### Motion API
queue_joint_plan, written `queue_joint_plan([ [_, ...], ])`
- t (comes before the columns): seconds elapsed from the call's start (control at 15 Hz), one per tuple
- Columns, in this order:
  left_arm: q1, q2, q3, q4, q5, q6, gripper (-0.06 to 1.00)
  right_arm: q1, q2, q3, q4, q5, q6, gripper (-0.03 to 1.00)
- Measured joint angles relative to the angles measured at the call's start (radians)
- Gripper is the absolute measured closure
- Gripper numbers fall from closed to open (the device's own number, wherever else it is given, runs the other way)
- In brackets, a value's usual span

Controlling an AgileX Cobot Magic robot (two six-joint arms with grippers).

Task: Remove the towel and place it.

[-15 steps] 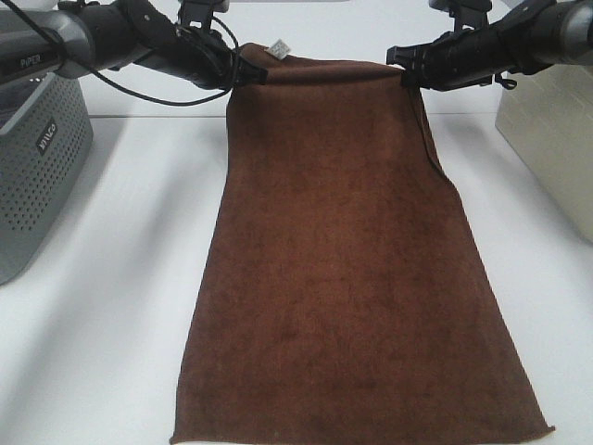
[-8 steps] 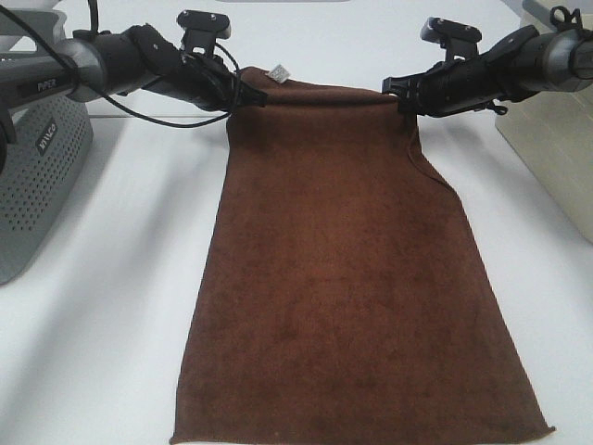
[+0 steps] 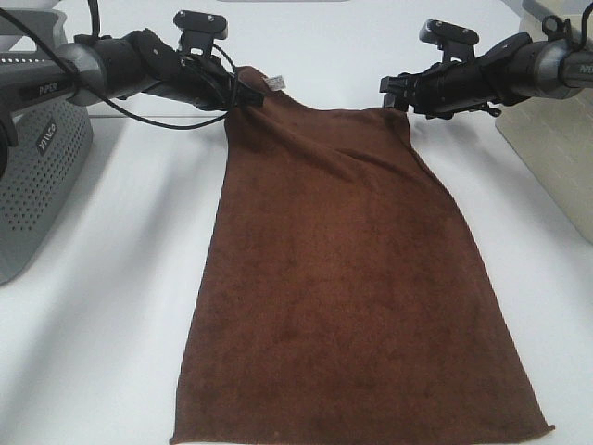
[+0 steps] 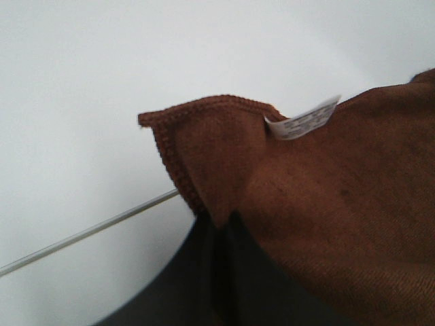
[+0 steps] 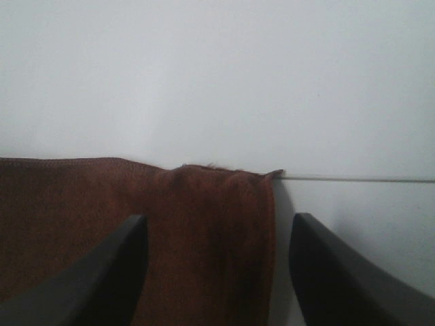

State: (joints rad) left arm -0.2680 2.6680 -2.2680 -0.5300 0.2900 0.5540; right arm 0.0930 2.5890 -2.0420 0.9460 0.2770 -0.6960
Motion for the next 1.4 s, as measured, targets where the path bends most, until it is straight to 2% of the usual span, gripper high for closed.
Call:
queue_joint_plan([
  [0.47,0.0,0.005,0.0,0.018,-0.003,0.0,0.94,0.0,0.037,-0.033,0.029,-0.069,-0.001,0.36],
  [0.8,0.0,0.005,0.0,0.019,-0.003,0.0,0.94,0.0,0.136,-0.168,0.035,-0.048,-0.004,0.36],
  [0.93,0.0,0.005,0.0,0.023,-0.004,0.0,0.94,0.0,0.152,-0.179,0.035,-0.047,-0.005,0.38],
  [1.13,0.0,0.005,0.0,0.024,-0.005,0.0,0.94,0.0,0.171,-0.183,0.037,-0.041,-0.008,0.45],
  [1.2,0.0,0.005,0.0,0.024,-0.006,0.0,0.94,0.0,0.171,-0.183,0.037,-0.041,-0.008,0.51],
  [1.27,0.0,0.005,0.0,0.024,-0.006,0.0,0.94,0.0,0.171,-0.183,0.037,-0.041,-0.008,0.59],
  [1.4,0.0,0.005,0.0,0.024,-0.006,0.0,0.94,0.0,0.174,-0.183,0.036,-0.03,-0.017,0.83],
])
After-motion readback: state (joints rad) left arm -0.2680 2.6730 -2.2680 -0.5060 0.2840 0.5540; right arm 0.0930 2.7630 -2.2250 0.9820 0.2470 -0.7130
